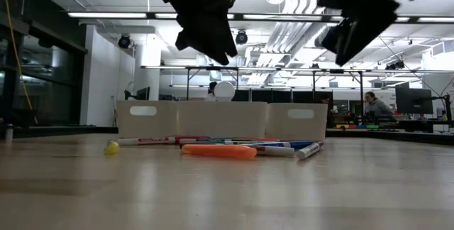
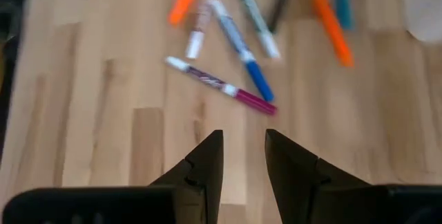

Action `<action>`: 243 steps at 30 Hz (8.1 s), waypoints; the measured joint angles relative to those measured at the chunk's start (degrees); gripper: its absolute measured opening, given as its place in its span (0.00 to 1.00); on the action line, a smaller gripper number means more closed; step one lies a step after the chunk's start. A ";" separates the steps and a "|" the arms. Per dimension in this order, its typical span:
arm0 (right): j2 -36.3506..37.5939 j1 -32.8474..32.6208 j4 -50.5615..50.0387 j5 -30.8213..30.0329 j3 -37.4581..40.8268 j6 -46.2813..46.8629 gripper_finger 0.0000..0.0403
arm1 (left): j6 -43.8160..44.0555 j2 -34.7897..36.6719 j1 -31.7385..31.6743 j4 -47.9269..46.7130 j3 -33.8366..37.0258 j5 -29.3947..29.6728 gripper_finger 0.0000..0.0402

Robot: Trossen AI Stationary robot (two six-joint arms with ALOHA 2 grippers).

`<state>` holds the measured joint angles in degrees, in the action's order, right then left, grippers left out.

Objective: Pick & Place Markers
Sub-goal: Put the violet marker pen into the left white bin

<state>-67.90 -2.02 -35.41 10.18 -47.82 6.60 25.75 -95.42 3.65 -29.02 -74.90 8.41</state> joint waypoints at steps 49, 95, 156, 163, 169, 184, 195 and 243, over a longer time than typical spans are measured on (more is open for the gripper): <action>-31.97 -8.03 20.10 -3.09 -2.81 -40.12 0.43 | 3.68 -1.37 1.25 -1.15 0.01 -1.54 0.39; -23.75 -5.70 10.93 -4.69 -2.40 -10.59 0.05 | -1.78 12.21 0.77 -6.56 3.57 14.01 0.40; -18.66 13.35 21.93 -0.66 -25.24 -13.02 0.01 | -13.53 24.94 -9.41 47.23 27.70 0.10 0.39; -18.66 13.35 21.29 -0.63 -25.24 -13.02 0.00 | -13.52 24.92 -9.41 46.74 27.77 0.08 0.39; -18.66 13.35 20.74 -0.82 -25.24 -13.02 0.00 | -13.50 24.92 -9.41 43.78 27.77 0.12 0.39; -18.71 13.40 0.98 -3.22 -25.17 -10.05 0.00 | 11.03 33.25 -10.02 0.80 27.77 4.23 0.39; -18.71 13.13 -0.75 -3.20 -25.17 -9.34 0.00 | 29.14 28.07 -9.56 -11.56 27.84 -2.92 0.39; -18.71 10.88 -7.17 -3.92 -25.17 -8.08 0.00 | 31.38 -5.83 -5.78 -15.36 18.17 -9.60 0.22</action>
<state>-86.61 8.86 -42.58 6.27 -72.99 -1.48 57.13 -101.25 -2.13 -44.38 -56.73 -1.19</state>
